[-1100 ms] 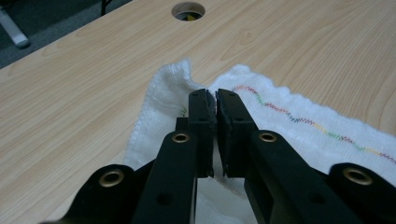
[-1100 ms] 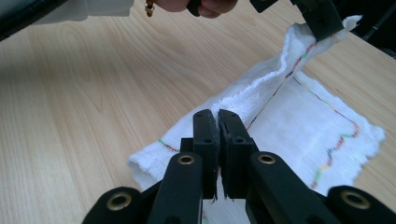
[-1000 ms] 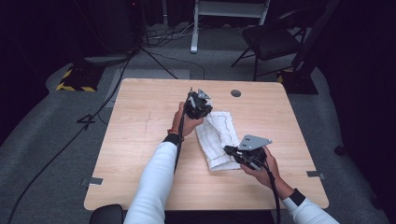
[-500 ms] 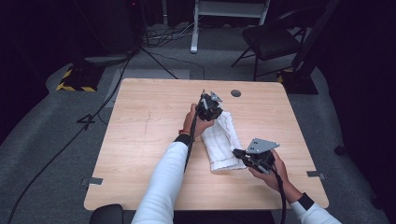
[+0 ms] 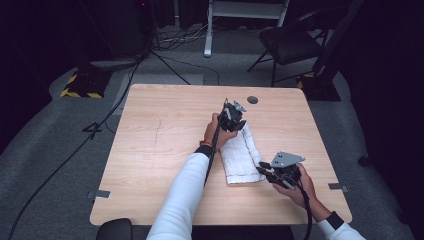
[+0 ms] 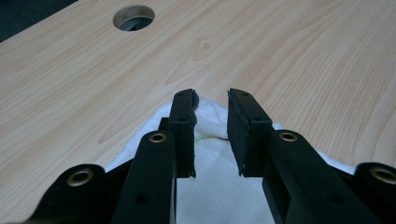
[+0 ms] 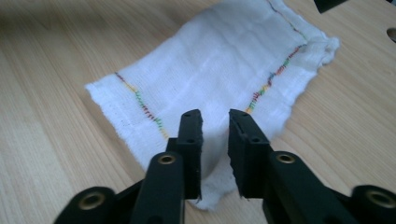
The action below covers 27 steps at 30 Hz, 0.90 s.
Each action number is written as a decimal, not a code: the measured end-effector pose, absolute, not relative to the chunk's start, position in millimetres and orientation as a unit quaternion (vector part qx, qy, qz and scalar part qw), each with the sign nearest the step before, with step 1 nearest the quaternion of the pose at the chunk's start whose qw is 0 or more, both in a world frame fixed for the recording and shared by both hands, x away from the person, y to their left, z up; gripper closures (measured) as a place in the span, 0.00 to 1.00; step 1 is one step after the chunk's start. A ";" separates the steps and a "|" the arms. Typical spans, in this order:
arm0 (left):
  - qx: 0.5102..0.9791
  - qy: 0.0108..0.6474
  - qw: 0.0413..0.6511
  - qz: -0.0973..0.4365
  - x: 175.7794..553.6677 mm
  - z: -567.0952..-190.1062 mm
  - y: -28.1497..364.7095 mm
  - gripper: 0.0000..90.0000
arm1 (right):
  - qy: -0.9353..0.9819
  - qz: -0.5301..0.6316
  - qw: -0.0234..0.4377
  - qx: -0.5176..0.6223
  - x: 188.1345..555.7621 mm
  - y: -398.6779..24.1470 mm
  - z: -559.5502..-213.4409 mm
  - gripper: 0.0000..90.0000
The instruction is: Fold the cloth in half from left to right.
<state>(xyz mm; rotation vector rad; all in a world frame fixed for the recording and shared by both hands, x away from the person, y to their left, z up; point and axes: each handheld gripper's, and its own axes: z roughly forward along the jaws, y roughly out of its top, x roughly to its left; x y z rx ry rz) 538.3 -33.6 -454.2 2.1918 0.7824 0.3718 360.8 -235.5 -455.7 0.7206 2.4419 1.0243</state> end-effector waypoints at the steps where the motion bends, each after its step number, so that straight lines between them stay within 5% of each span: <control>1: 0.859 0.307 0.382 0.146 538.3 -454.2 -33.6 0.78 | 0.872 0.366 0.197 0.257 360.8 -235.5 -455.7 0.80; 3: 0.865 0.300 0.376 0.146 531.0 -452.6 -30.9 0.70 | 0.870 0.360 0.202 0.269 359.9 -242.0 -458.7 0.70; 10: 0.888 0.259 0.345 0.159 485.7 -453.4 -14.9 0.35 | 0.860 0.366 0.198 0.295 367.4 -258.9 -459.2 0.59; 16: 0.901 0.225 0.346 0.132 444.8 -458.5 3.4 0.29 | 0.865 0.359 0.196 0.292 378.4 -258.9 -461.2 0.55; 27: 0.927 0.191 0.305 0.109 415.9 -484.7 3.2 0.35 | 0.883 0.334 0.154 0.291 401.7 -257.5 -479.6 0.55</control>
